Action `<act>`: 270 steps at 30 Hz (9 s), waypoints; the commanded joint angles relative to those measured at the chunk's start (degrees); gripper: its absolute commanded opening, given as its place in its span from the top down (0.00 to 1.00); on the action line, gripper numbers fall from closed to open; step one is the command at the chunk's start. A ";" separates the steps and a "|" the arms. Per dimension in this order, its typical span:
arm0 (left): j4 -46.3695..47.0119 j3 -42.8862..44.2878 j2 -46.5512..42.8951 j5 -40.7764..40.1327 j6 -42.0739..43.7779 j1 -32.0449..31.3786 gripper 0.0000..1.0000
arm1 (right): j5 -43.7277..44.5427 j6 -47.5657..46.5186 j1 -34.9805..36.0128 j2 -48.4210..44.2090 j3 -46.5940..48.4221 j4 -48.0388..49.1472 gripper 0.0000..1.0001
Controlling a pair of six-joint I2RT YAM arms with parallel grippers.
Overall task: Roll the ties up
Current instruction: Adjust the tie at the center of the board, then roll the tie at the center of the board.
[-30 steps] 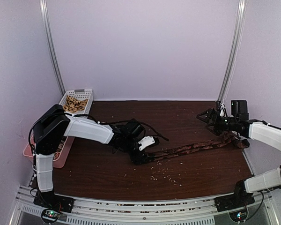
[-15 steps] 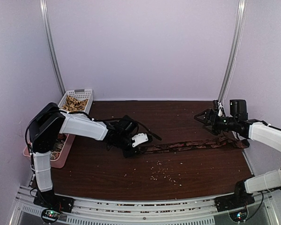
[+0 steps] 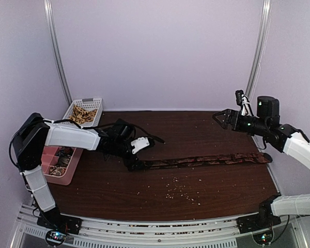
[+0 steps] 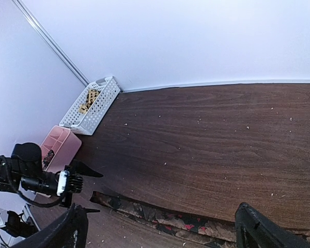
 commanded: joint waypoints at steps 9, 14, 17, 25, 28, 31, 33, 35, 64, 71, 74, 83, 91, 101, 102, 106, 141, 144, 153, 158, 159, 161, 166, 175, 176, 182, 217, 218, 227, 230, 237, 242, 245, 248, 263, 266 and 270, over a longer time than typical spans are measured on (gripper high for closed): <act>0.48 25.69 16.09 7.43 -5.66 -6.50 0.02 | -9.46 4.98 -1.75 2.64 0.53 10.06 0.01; -3.94 38.06 25.18 11.88 -8.48 -7.41 0.02 | -9.98 4.68 -2.94 0.32 0.45 7.70 0.00; -7.06 44.51 30.01 11.84 -9.37 -8.07 0.02 | -10.16 5.58 -3.56 -0.77 -0.89 8.29 0.01; -15.78 58.49 39.91 11.72 -8.70 -9.84 0.03 | -10.85 6.26 -4.40 -2.65 -2.91 8.45 0.00; -17.04 61.19 42.51 11.92 -8.54 -10.65 0.04 | -10.59 6.58 -4.87 -3.37 -3.47 8.57 0.00; -19.03 63.76 44.78 11.39 -8.05 -11.27 0.05 | -10.67 6.72 -5.18 -3.73 -3.52 8.02 0.00; -20.03 64.54 45.83 10.69 -7.39 -11.62 0.08 | -10.36 6.64 -5.37 -4.14 -3.64 7.57 0.01; -20.68 64.42 46.20 9.50 -6.38 -12.13 0.14 | -9.81 6.24 -5.51 -4.58 -3.52 6.52 0.00; 4.29 23.12 10.05 2.34 -8.86 -10.23 0.02 | -3.83 1.96 -3.40 -2.04 -2.26 -2.42 0.00; 20.62 -3.35 -9.66 2.54 -23.66 -3.33 0.02 | -4.17 5.65 5.59 7.14 0.65 -0.81 0.06; 25.75 -11.63 -15.12 -2.10 -28.75 -0.73 0.02 | -5.65 8.71 9.95 12.28 1.17 3.53 0.08; 16.79 -15.69 -17.84 -7.60 -25.20 -0.04 0.02 | -6.76 13.28 23.03 33.60 10.73 8.87 0.17; 21.02 -19.46 -19.55 -0.60 -23.02 1.84 0.02 | -7.37 17.05 25.05 43.74 15.13 11.25 0.27; 26.10 -20.58 -22.54 -11.20 -27.56 1.80 0.02 | -5.79 19.89 24.76 49.60 13.20 14.14 0.29; 26.75 -20.99 -22.84 -12.94 -28.83 1.84 0.02 | -5.26 19.97 24.37 49.79 12.86 14.31 0.29; 26.50 -21.13 -23.09 -14.76 -29.00 1.85 0.02 | -3.98 19.14 23.33 50.71 12.23 12.70 0.29; 30.18 -18.39 -4.88 10.18 -14.03 -3.70 0.22 | -3.96 16.00 15.89 38.41 -8.14 14.79 0.28; 34.64 -20.89 -4.21 10.14 -14.14 -3.78 0.26 | -5.57 15.94 16.20 34.33 -7.55 15.39 0.29; 41.76 -24.86 -2.15 10.97 -12.69 -3.78 0.40 | -8.33 17.48 19.44 32.83 -2.34 15.43 0.36; 44.57 -24.63 -0.40 11.63 -14.55 -3.37 0.45 | -8.84 17.14 21.15 38.18 2.24 14.15 0.53; 44.73 -24.23 0.02 11.92 -14.73 -3.34 0.46 | -8.66 16.95 21.35 39.06 2.92 13.83 0.56; 44.98 -23.78 0.90 11.64 -15.12 -3.38 0.48 | -8.72 16.71 21.59 40.79 3.87 13.84 0.64; 47.58 -23.94 2.95 10.67 -16.37 -3.17 0.51 | -9.55 16.78 21.76 45.05 5.73 14.97 0.80; 49.34 -25.00 4.32 9.39 -17.17 -2.35 0.44 | -9.04 16.56 21.86 50.96 6.04 15.94 0.88; 49.43 -25.24 4.54 9.36 -17.37 -1.96 0.40 | -8.94 16.61 21.86 51.30 5.89 15.98 0.87; 51.75 -26.18 5.60 12.17 -18.23 -0.53 0.38 | -8.74 16.98 21.94 52.07 4.62 16.76 0.88; 46.86 -5.91 14.87 21.39 -21.09 -3.69 0.74 | -8.98 19.43 24.69 50.54 4.39 18.90 0.85; 46.70 -6.33 14.70 21.12 -20.82 -3.69 0.74 | -9.25 19.24 24.15 49.40 3.69 18.86 0.84; 43.65 -6.08 13.14 20.76 -19.29 -3.82 0.74 | -11.91 15.98 20.52 39.90 -0.23 16.69 0.68; 41.02 -4.21 13.81 20.07 -17.38 -4.73 0.74 | -14.25 18.89 19.00 38.52 -1.25 21.14 0.59; 39.21 -1.54 15.80 18.75 -16.25 -5.71 0.73 | -17.84 26.90 19.10 43.62 1.61 26.30 0.50; 38.34 -0.93 15.76 18.17 -15.89 -5.87 0.73 | -16.84 24.98 20.88 46.08 4.98 22.25 0.53; 37.69 -0.60 15.96 17.82 -15.56 -5.80 0.73 | -16.52 23.83 21.32 46.86 6.18 20.20 0.57; 37.28 -0.19 16.14 17.46 -15.38 -5.84 0.73 | -16.07 22.44 21.42 47.34 6.92 17.96 0.60; 37.88 -0.03 15.72 16.83 -15.24 -5.89 0.73 | -12.20 15.54 21.51 48.85 9.56 7.62 0.69; 37.61 -0.03 15.44 17.19 -14.71 -5.89 0.73 | -12.12 16.26 21.50 48.72 9.42 8.21 0.68; 39.49 -1.15 14.64 17.32 -14.48 -5.98 0.73 | -13.68 19.19 21.51 49.85 8.97 11.22 0.66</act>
